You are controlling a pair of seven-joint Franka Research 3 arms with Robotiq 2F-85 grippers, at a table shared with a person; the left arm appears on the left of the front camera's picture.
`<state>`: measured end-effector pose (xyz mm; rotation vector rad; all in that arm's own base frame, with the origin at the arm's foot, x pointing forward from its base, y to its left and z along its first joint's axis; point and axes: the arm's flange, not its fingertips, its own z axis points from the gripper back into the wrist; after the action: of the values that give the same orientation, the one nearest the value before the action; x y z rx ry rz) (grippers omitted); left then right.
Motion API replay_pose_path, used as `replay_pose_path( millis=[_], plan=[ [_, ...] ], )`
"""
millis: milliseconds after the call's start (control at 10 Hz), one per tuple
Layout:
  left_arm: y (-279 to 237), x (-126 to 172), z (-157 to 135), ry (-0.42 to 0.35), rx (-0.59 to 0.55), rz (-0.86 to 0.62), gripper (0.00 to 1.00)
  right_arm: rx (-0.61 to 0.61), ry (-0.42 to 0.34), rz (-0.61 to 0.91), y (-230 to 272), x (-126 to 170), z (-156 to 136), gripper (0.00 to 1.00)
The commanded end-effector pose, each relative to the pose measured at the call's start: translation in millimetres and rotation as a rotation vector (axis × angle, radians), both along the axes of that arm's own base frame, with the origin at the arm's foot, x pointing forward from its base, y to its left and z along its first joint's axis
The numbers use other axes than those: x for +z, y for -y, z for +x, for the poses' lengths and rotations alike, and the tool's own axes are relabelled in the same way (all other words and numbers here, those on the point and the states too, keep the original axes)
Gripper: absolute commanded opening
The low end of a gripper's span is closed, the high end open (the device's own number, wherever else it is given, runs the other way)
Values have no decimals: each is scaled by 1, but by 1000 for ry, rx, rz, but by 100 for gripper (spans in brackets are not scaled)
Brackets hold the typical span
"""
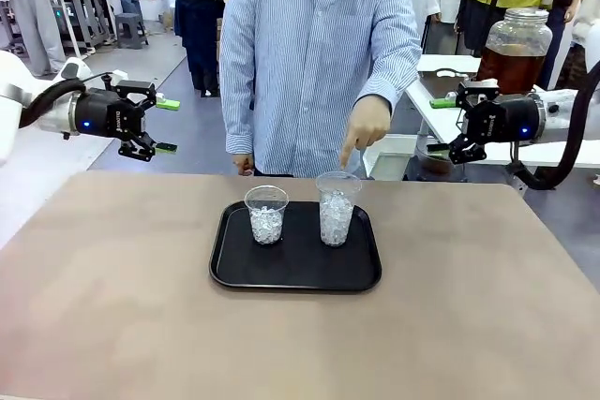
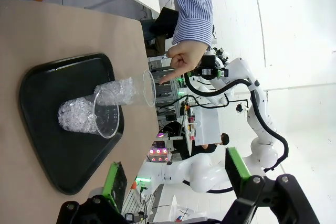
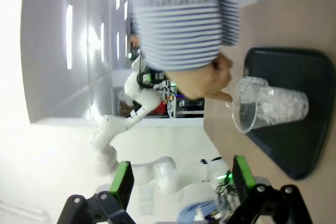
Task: Pour the drink into the iced cup.
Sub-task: Pick up the iced cup indicated by the human and present it to them.
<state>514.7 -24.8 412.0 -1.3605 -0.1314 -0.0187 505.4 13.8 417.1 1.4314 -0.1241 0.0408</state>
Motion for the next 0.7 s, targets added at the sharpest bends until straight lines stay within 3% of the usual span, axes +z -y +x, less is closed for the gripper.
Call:
replay_pose_path(
  millis=[0, 100, 300, 400, 600],
  plan=[
    [0, 1, -1, 2, 5, 1, 100, 50, 257, 81, 5, -11, -19, 100],
    [0, 1, -1, 2, 5, 1, 100, 44, 397, 77, 7, -17, -26, 100],
    [0, 1, -1, 2, 5, 1, 100, 19, 581, 34, 7, -27, -36, 100],
    [0, 1, -1, 2, 5, 1, 100, 15, 621, 6, 8, -30, -37, 100],
    [0, 1, -1, 2, 5, 1, 100, 48, 562, 19, 9, -27, -32, 100]
  ],
)
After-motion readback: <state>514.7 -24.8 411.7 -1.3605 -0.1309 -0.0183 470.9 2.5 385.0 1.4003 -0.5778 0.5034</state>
